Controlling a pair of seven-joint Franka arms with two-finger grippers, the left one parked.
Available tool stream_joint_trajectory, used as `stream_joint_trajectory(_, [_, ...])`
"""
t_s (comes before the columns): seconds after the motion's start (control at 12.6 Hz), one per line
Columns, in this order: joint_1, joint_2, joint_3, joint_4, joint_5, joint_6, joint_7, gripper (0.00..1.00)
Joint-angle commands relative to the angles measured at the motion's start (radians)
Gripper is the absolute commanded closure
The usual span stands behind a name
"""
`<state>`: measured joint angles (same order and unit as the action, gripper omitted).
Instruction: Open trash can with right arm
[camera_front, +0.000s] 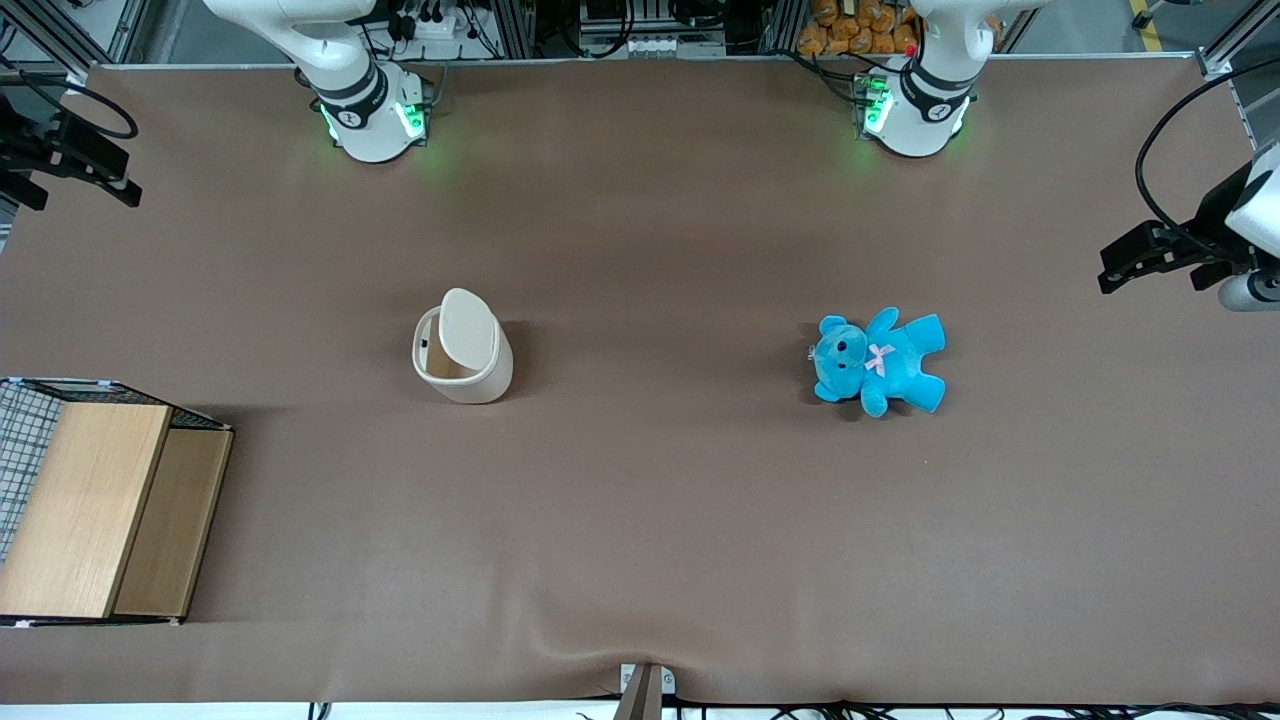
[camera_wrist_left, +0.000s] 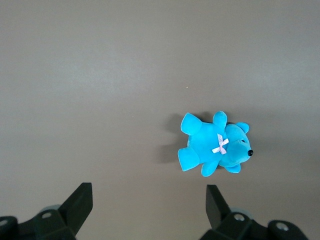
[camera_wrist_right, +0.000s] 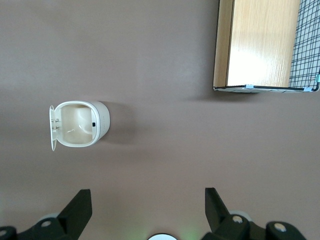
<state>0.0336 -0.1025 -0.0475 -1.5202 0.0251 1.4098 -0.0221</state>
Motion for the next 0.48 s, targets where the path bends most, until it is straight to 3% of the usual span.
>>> stream_joint_trajectory(0.0, [-0.021, -0.013, 0.012, 0.008, 0.004, -0.002, -0.015, 0.0])
stream_joint_trajectory(0.4, [-0.023, -0.014, 0.012, 0.008, -0.001, -0.003, -0.027, 0.0])
